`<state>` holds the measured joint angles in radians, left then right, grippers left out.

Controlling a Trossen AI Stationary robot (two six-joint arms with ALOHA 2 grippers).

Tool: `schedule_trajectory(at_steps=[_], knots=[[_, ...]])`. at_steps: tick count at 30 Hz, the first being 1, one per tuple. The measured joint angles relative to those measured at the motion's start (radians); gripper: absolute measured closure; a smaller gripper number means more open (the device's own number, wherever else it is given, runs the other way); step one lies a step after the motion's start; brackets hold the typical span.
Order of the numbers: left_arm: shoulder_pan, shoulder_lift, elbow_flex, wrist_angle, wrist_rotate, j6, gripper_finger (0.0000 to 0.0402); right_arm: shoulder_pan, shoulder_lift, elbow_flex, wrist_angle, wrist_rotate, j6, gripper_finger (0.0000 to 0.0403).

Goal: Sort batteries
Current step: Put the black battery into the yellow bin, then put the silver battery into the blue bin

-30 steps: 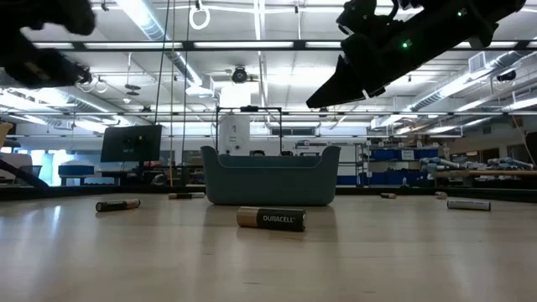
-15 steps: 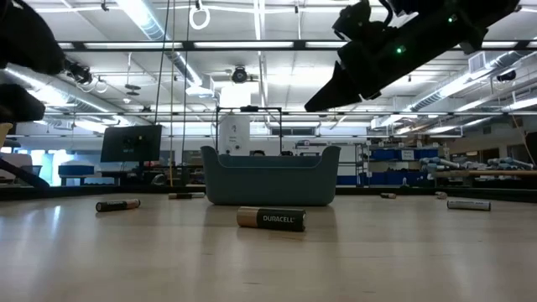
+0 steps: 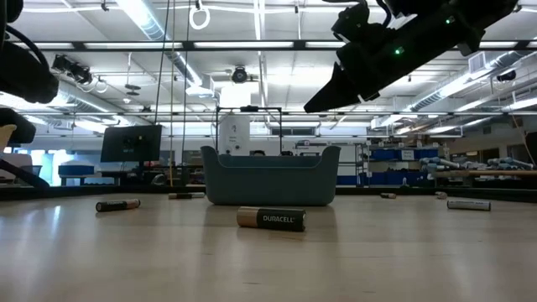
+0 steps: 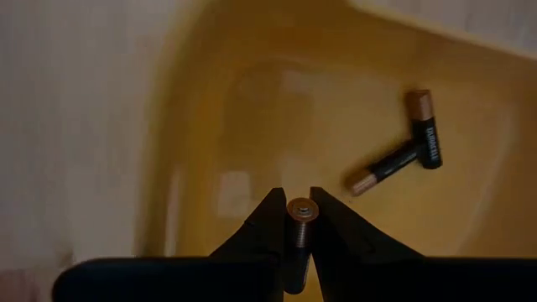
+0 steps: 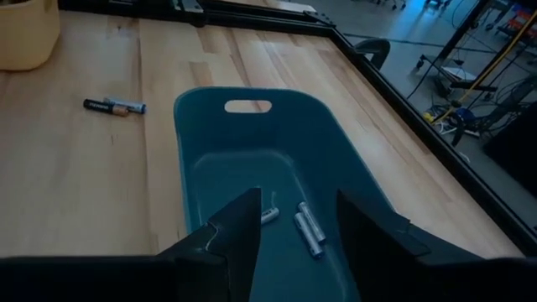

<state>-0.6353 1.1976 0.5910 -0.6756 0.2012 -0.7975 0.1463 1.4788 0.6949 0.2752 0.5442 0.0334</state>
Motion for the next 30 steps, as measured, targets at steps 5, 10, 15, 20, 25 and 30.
schedule_trajectory(at_steps=[5,10,15,20,25,30], knots=[[0.000,0.000,-0.004,0.040,0.009,0.000,0.0350,0.000,0.000,0.000,0.000,0.000,0.016,0.0235],[0.000,0.000,-0.005,0.058,0.036,-0.021,0.0325,0.001,0.000,0.000,0.000,0.000,0.019,0.0237],[0.001,0.000,0.005,0.057,0.056,-0.047,0.0295,0.001,0.000,0.000,0.000,0.000,0.020,0.0236],[0.020,0.000,0.057,0.040,0.090,-0.033,0.0277,0.001,0.000,0.000,0.000,0.000,0.019,0.0234],[0.057,0.000,0.158,-0.083,0.107,0.005,0.0288,0.004,0.000,0.000,0.000,0.000,0.019,0.0234],[0.108,-0.015,0.246,-0.173,0.099,0.068,0.0333,0.018,0.000,0.000,0.000,0.000,0.006,0.0235]])
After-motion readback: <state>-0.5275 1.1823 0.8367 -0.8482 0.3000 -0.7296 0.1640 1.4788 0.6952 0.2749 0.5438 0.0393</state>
